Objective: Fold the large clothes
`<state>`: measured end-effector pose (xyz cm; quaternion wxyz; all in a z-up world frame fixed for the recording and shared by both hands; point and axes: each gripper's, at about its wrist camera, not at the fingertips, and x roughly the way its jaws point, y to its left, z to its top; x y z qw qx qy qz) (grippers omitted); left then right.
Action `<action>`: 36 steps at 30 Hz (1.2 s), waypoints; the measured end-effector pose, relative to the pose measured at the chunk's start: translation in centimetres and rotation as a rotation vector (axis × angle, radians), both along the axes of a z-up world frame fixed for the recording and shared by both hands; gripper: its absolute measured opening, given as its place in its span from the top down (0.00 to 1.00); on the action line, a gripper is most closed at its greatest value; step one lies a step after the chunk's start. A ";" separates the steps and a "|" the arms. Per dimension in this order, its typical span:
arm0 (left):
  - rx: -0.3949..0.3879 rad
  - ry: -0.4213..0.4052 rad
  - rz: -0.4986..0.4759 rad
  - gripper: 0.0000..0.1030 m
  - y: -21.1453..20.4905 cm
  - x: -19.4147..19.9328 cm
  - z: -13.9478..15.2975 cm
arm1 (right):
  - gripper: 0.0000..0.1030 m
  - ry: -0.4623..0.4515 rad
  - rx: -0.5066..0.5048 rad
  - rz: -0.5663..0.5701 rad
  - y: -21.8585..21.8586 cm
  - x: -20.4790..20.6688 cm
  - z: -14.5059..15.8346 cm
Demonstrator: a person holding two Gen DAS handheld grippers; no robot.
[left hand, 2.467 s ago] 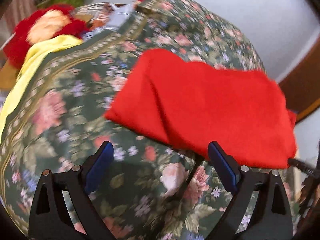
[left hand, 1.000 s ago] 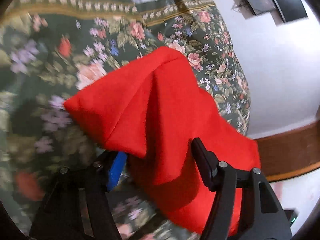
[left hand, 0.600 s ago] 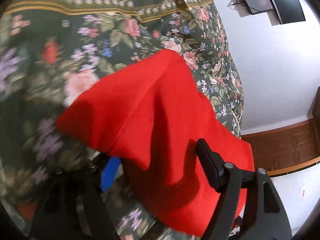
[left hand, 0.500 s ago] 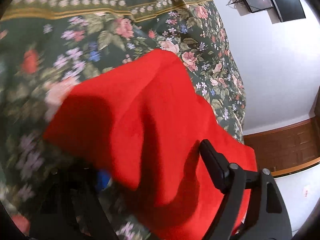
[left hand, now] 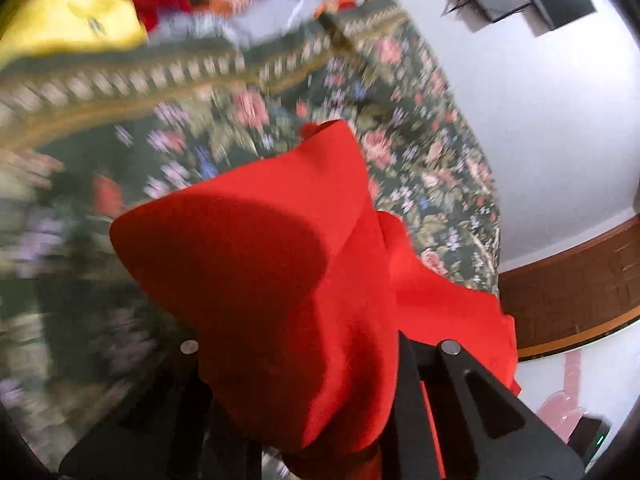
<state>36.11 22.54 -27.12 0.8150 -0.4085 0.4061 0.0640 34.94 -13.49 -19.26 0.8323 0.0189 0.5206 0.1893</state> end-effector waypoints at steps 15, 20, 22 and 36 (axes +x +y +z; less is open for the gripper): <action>0.375 -0.134 0.030 0.89 -2.4 -7.7 13.1 | 0.07 0.037 -0.054 0.343 15.3 -2.5 -3.5; 0.388 -0.156 -0.049 0.89 -6.2 -6.4 13.9 | 0.04 0.019 -0.085 0.392 15.0 -3.3 -3.6; 0.379 -0.171 -0.087 0.89 -8.0 -5.1 14.3 | 0.05 0.037 -0.030 0.375 13.1 -3.2 -2.6; 0.455 -0.038 -0.493 0.89 -26.8 0.4 8.6 | 0.05 0.020 0.043 -0.140 -9.5 -4.1 -0.1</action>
